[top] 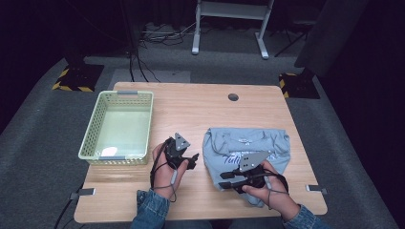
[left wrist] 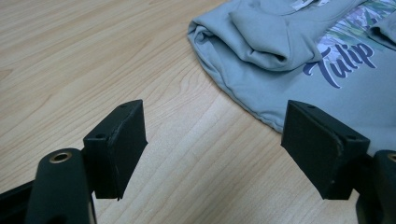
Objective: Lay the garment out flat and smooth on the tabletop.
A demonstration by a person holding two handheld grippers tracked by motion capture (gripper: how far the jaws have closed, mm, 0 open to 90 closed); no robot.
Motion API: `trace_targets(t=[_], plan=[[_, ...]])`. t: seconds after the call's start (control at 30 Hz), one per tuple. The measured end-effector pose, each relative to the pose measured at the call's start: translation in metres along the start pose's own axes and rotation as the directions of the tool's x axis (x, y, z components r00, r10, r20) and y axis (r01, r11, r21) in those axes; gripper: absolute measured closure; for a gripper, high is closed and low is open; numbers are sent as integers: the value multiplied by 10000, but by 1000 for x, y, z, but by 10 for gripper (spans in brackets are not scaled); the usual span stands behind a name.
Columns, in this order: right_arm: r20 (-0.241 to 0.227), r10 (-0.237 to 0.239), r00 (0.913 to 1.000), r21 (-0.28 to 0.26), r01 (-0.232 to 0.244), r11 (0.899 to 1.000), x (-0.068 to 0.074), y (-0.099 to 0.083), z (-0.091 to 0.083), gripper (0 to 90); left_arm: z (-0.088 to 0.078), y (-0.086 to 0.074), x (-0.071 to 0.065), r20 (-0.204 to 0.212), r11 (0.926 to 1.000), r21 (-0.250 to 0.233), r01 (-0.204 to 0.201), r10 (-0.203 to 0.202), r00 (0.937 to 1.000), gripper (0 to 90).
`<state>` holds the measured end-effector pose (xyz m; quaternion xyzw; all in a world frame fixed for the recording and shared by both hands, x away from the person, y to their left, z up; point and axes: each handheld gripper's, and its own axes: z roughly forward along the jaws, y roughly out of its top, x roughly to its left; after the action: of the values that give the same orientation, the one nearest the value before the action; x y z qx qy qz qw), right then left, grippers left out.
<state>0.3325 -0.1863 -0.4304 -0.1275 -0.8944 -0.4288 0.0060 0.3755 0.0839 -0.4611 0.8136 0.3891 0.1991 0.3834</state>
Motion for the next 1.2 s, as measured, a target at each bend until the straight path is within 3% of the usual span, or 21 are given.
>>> trace_targets(t=[0.23,0.4,0.67,0.87,1.07,1.2], plan=[[754,518,9958,-91,-513,9986,-12,-8,-7,576,1,2,-1,45,10000,-28,-59,59,10000,217],[1690,881,9817,-51,-885,9961,-22,-13,-14,577,3,4,-3,101,10000,-41,-84,84,9999,216],[3155,1330,9395,-45,-1387,9903,-45,-24,-28,574,6,6,-4,187,9999,-11,-160,160,9997,216],[3668,1715,9144,44,-1861,9825,-62,-37,-31,579,9,7,-5,222,9999,29,-169,169,9996,216],[4249,1777,8876,326,-2112,9769,-75,-49,-31,590,11,8,-6,282,9998,33,-220,219,9994,216],[4433,1882,8764,471,-2324,9715,-82,-57,-29,600,12,9,-6,297,9997,14,-230,229,9993,216]])
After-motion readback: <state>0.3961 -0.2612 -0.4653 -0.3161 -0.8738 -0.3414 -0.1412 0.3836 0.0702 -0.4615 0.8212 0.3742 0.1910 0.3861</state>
